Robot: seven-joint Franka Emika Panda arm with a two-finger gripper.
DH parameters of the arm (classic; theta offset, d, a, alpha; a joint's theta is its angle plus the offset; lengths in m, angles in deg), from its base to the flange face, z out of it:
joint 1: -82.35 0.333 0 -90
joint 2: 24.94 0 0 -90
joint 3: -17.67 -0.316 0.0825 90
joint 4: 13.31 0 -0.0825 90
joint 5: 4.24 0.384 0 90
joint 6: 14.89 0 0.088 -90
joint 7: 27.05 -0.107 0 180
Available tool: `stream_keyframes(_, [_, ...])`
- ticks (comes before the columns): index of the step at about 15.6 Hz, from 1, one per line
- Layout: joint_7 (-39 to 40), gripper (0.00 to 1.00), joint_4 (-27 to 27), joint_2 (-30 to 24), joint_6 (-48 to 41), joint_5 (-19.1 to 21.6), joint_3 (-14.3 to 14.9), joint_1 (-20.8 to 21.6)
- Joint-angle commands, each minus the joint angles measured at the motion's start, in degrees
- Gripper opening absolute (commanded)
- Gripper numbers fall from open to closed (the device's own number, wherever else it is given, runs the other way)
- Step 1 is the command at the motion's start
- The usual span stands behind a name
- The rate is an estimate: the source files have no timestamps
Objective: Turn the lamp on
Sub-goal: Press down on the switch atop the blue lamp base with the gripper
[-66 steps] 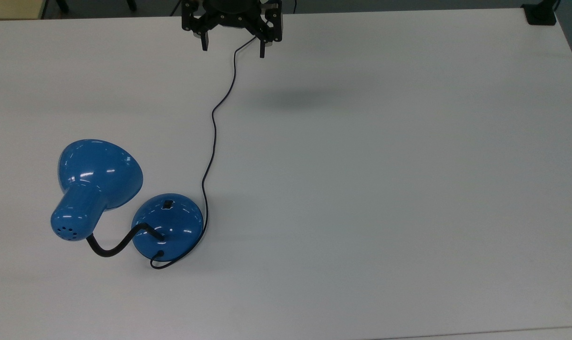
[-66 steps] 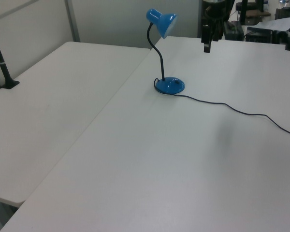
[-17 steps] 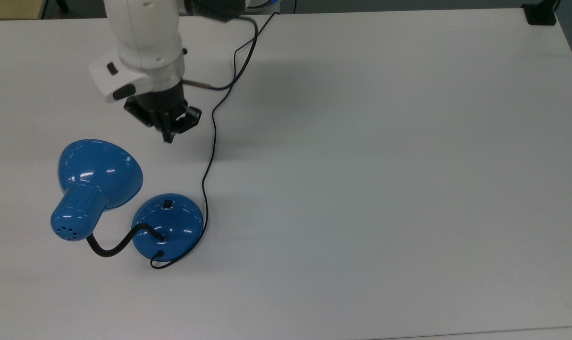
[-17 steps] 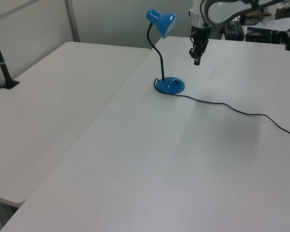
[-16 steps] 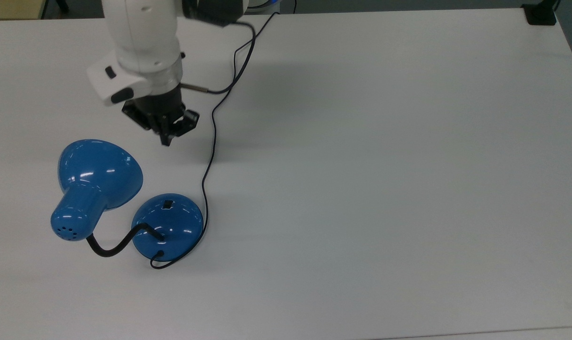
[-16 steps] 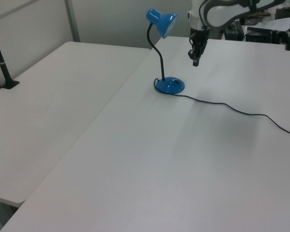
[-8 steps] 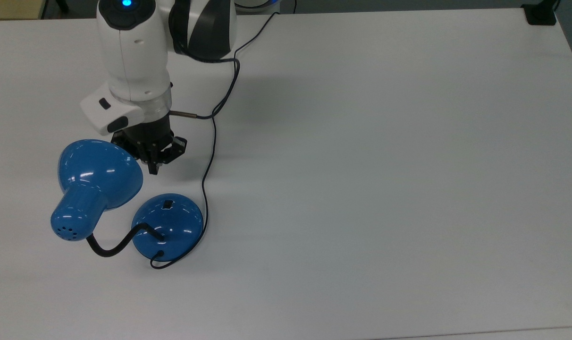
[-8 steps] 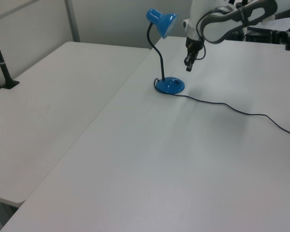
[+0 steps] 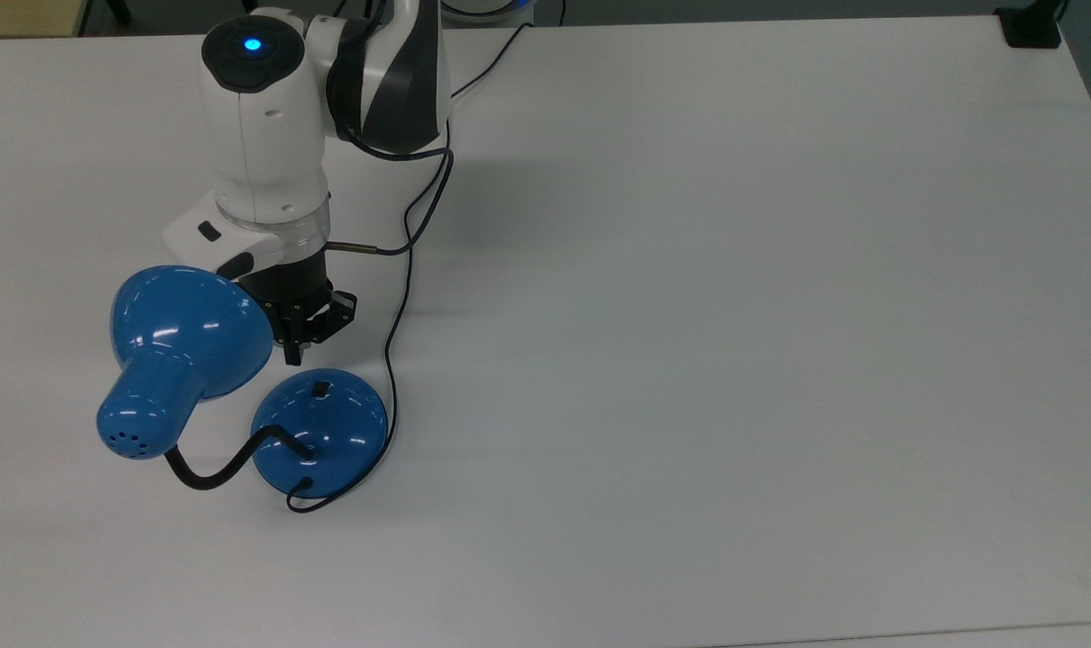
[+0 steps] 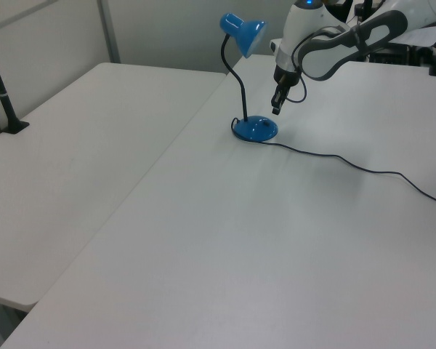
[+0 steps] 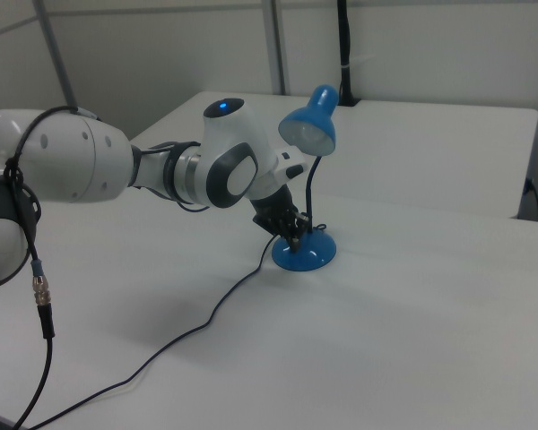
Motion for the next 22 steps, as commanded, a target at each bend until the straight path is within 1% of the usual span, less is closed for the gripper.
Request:
stream_keyframes(1, [2.49,0.00,0.53,0.36,1.61,-0.21,-0.67,-0.36])
stream_keyframes(3, [2.49,0.00,0.45,0.54,1.87,-0.21,-0.76,-0.45])
stream_keyframes(8, [2.32,0.00,0.36,2.03,7.40,0.06,-1.38,-0.72])
stream_keyframes(10, [2.32,0.00,0.44,2.03,7.41,0.06,-1.55,-0.72])
stream_keyframes(14, [2.32,0.00,0.36,2.65,7.49,0.06,-4.01,-1.95])
stream_keyframes(20, [2.40,0.00,0.27,2.82,7.93,-0.12,-4.45,-2.47])
stream_keyframes(22, [2.40,0.00,0.27,3.26,8.11,-0.21,-5.32,-3.26])
